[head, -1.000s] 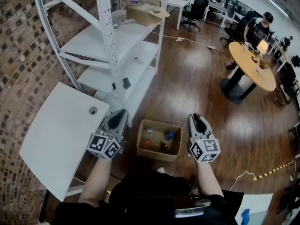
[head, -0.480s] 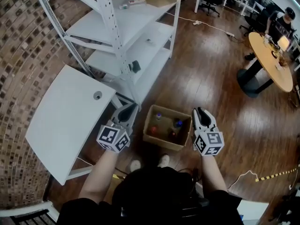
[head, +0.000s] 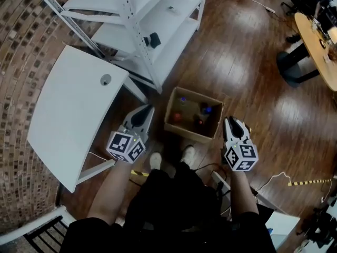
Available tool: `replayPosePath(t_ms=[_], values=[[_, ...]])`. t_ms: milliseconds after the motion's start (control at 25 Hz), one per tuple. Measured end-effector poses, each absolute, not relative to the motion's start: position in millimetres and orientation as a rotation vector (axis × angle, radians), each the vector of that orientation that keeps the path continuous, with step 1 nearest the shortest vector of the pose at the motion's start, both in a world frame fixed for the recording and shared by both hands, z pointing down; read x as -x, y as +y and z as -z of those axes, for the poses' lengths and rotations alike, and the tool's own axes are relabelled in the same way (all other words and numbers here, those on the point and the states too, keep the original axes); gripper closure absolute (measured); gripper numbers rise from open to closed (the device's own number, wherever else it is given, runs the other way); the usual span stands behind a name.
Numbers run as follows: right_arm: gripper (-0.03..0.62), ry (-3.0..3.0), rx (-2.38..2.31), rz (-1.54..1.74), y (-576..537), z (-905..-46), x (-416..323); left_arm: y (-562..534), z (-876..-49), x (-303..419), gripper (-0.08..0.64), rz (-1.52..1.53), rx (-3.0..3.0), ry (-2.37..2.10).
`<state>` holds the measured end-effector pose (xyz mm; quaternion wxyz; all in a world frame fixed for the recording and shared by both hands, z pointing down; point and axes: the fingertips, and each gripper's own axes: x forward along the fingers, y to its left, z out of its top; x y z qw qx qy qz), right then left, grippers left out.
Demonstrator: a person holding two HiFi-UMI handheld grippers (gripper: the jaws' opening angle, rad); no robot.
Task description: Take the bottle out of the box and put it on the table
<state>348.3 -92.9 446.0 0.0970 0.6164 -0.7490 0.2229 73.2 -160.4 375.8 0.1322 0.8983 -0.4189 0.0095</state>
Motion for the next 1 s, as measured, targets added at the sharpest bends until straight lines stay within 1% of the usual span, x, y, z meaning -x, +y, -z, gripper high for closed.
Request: replayPosePath(t_ms=[320,360,400,440,1000], values=[[0.522,-2.171,-1.811,-0.72,-77,-466,-328,-154,-402,-71,0.533,-0.039,-2.564,-1.155],[0.522,-2.165,-1.818,-0.726,-76,-467,-327,-153,-402,-72,0.534,-0.036,-2.575,-1.136],[0.522,-2.16,-1.823,-0.732,-74,-469,-325,-152,-401,-72,0.555,-0.033,-2.588,-1.116],[0.522,-2.156,-1.827,-0.738,-73,-471,-323,-152,-401,-72,0.559,-0.035,-2.598,-1.097],[0.522,-2.118,-1.914,-0.767,-61,-487,-264,-157,-400,-50,0.56,-0.085,-2.686,-0.932]])
